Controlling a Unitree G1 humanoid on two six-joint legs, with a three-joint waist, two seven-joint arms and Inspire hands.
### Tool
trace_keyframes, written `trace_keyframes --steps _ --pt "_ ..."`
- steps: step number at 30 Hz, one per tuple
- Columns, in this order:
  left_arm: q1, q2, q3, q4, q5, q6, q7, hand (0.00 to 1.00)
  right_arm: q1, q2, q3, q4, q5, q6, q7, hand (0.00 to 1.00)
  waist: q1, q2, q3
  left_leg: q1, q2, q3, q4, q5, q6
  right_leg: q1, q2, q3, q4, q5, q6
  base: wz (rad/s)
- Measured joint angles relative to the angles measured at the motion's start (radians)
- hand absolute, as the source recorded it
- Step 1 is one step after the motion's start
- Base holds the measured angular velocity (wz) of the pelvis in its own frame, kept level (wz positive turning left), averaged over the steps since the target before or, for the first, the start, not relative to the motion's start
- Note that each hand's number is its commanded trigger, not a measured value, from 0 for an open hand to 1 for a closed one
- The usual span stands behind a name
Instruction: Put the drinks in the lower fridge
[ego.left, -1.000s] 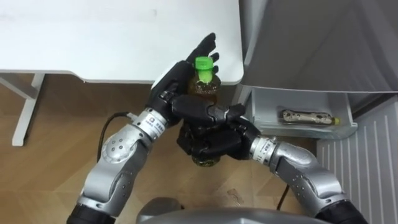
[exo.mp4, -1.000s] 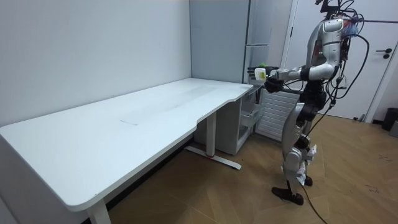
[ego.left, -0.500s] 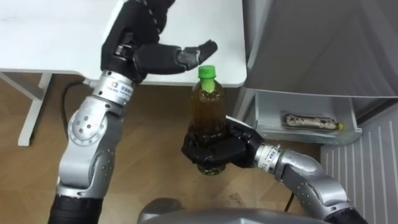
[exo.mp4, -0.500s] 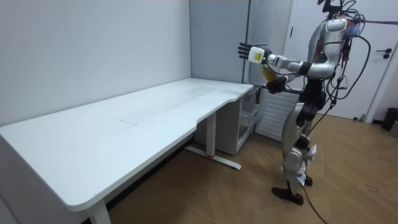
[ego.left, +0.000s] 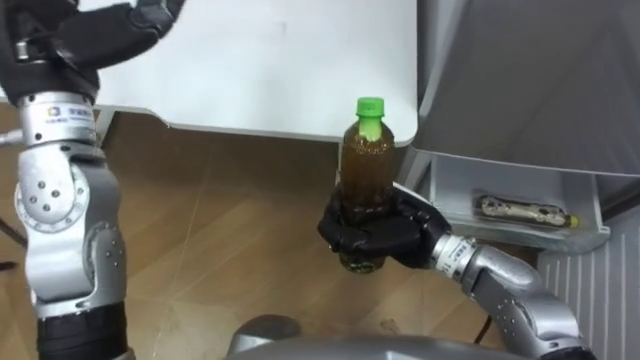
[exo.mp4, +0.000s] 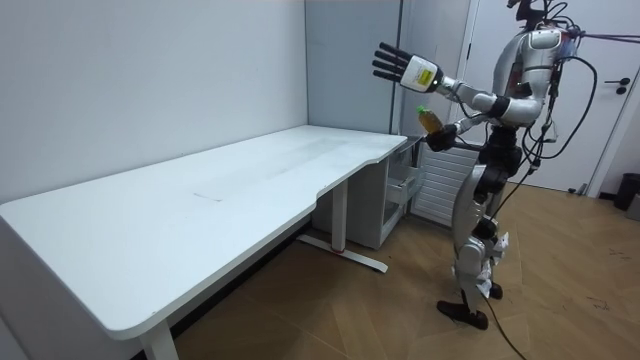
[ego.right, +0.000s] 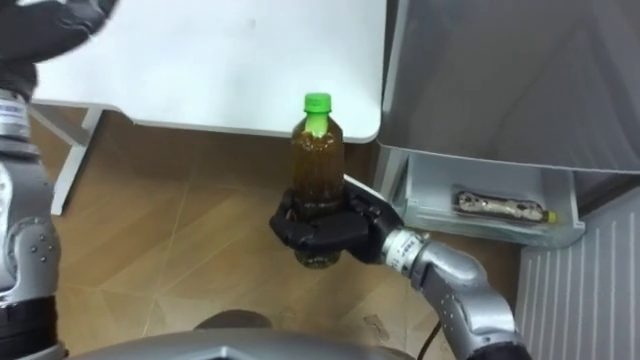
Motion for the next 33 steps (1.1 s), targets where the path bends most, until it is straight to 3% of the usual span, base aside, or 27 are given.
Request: trace_keyframes --steps 4,7,13,20,25,33 --pt "0.000 0.001 0.039 0.055 -0.014 -0.001 0.086 0.00 0.014 -0.011 0.000 -0.002 -0.001 0.008 -0.012 1.00 0.028 0.005 -0.0034 0.022 0.001 0.005 -0.018 0.000 0.000 0.015 0.000 0.001 0.000 0.000 0.000 -0.04" --pt "0.003 0.006 0.059 0.178 -0.073 -0.001 0.126 0.00 0.014 -0.021 -0.003 -0.003 -0.001 0.014 -0.013 1.00 0.042 0.010 -0.0095 0.046 0.002 0.009 -0.029 0.002 -0.002 0.028 0.000 0.000 0.000 0.000 0.001 -0.05" --pt "0.060 0.017 0.075 0.400 -0.091 0.003 0.157 0.00 0.014 -0.023 -0.022 -0.006 -0.001 0.014 -0.030 1.00 0.040 0.007 -0.0120 0.051 0.002 0.009 -0.029 0.002 -0.002 0.033 0.000 -0.002 -0.001 0.000 0.000 0.00" --pt "0.086 0.019 0.028 0.682 -0.096 0.041 0.167 0.00 0.014 -0.017 -0.017 -0.006 0.001 0.035 -0.074 1.00 0.041 0.001 -0.0148 0.048 0.004 0.012 -0.029 0.002 -0.002 0.029 0.001 0.000 0.001 0.000 0.000 0.00" --pt "0.112 0.016 -0.011 0.797 -0.118 0.060 0.177 0.00 0.012 -0.018 -0.020 -0.006 0.011 0.045 -0.088 1.00 0.035 -0.009 -0.0178 0.035 0.004 0.011 -0.028 0.002 -0.002 0.028 0.001 -0.001 0.000 0.000 0.000 0.00" --pt "0.145 0.015 -0.090 1.024 -0.168 0.080 0.154 0.00 0.013 -0.035 -0.023 -0.005 0.054 0.054 -0.131 1.00 0.017 0.001 -0.0108 0.035 0.004 0.014 -0.029 0.002 -0.002 0.019 0.001 -0.001 0.000 0.000 0.000 0.00"
